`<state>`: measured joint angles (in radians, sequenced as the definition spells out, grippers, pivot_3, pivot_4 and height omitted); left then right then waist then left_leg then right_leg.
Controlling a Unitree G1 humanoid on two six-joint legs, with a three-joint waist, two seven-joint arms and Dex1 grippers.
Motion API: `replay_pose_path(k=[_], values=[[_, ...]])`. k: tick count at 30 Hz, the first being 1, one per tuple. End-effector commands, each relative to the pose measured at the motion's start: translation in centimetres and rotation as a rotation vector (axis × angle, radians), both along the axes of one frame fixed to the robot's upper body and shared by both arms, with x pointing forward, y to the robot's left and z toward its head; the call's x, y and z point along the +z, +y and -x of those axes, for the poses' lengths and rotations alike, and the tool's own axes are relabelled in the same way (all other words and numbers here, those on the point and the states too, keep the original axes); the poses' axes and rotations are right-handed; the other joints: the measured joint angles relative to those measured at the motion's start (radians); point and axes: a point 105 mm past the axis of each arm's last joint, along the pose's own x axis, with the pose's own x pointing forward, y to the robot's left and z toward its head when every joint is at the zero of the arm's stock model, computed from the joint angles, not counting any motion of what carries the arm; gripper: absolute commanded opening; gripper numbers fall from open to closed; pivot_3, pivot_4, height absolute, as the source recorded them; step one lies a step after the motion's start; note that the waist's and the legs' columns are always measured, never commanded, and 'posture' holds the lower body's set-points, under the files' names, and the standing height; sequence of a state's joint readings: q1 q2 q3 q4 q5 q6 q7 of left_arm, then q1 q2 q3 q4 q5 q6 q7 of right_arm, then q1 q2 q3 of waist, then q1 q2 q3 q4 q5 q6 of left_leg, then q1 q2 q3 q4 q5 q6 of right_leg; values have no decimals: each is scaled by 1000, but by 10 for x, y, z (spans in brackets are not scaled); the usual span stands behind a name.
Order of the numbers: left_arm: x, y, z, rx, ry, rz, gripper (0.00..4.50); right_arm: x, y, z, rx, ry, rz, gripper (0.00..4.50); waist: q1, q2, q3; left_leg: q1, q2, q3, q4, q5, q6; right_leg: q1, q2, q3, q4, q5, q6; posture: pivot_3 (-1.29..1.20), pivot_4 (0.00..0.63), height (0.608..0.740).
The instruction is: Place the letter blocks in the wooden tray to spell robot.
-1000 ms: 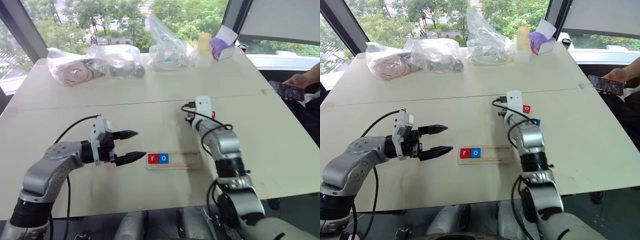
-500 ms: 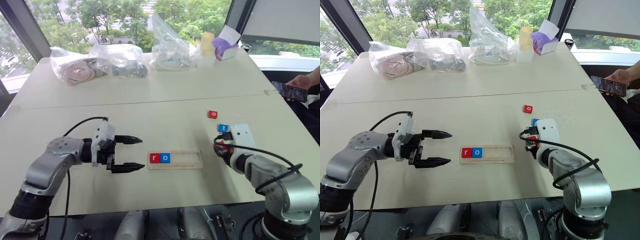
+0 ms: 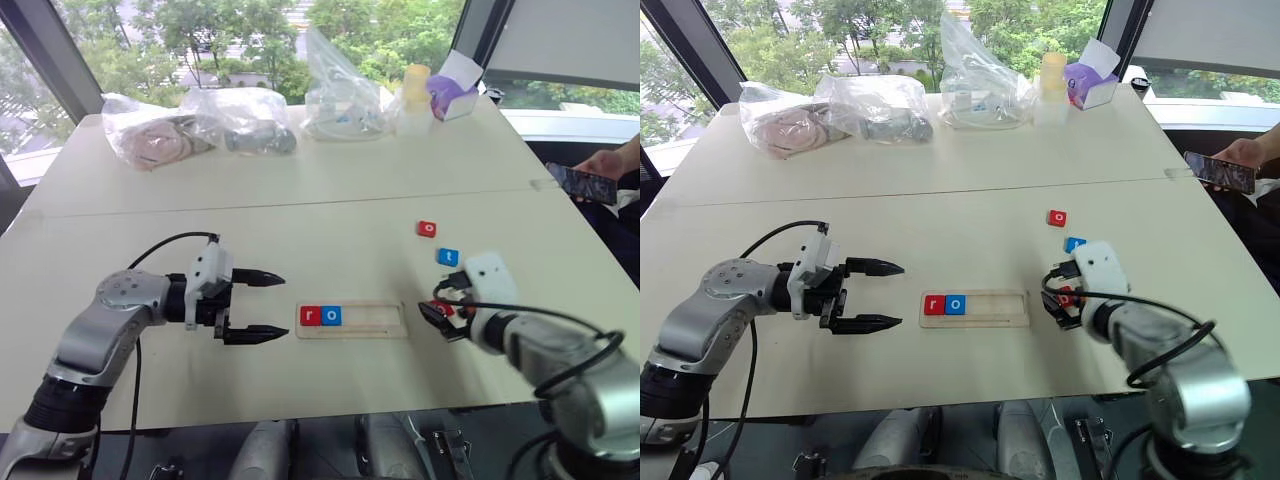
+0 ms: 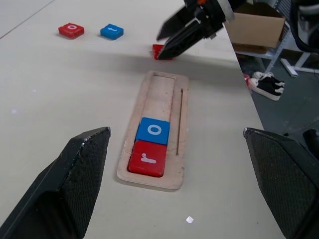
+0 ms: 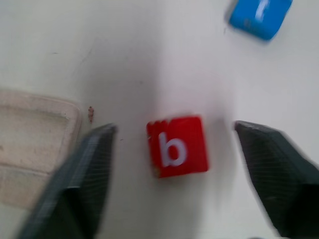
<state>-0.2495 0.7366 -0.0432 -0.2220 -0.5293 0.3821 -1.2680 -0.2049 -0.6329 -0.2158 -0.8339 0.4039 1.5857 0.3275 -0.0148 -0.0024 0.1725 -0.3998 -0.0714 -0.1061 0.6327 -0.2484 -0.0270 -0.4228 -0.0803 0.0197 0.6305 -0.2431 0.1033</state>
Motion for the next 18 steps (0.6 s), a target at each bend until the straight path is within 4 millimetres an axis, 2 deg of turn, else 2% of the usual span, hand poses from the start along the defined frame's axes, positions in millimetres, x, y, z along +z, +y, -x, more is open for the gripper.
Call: replay_pose_path(k=[1, 5, 10, 14, 18], values=[[6, -1, -1, -12, -38, -1, 4500, 22, 1, -6, 281, -27, 36, 4454, 1, -2, 1, 0, 0, 0, 0, 0, 0, 1, 0, -1, 0, 0, 1, 0, 150, 740], [7, -3, -3, -15, -45, -1, 4500, 29, -9, -19, 534, -75, 21, 4454, 0, -6, 3, 3, 1, 0, -1, -1, 1, 6, 1, -3, -1, -2, 3, 0, 150, 740], [9, -5, -4, -11, -61, 3, 4500, -1, -27, -14, 833, 77, 143, 4454, 0, -6, 4, 8, 0, 2, 0, -2, 3, 11, -1, -2, -3, -2, 4, 0, 150, 740], [9, -5, -3, 3, -67, 7, 4500, -18, -39, -15, 939, 165, 208, 4454, -1, -6, 5, 9, 1, 1, 0, -2, 3, 11, -1, -1, -2, -2, 4, 0, 150, 740], [9, -3, -3, 24, -70, 8, 4500, -22, -36, -26, 987, 135, 200, 4454, -3, -5, 5, 9, 1, 1, 0, -2, 3, 10, -1, 0, -2, -2, 4, 0, 150, 740]])
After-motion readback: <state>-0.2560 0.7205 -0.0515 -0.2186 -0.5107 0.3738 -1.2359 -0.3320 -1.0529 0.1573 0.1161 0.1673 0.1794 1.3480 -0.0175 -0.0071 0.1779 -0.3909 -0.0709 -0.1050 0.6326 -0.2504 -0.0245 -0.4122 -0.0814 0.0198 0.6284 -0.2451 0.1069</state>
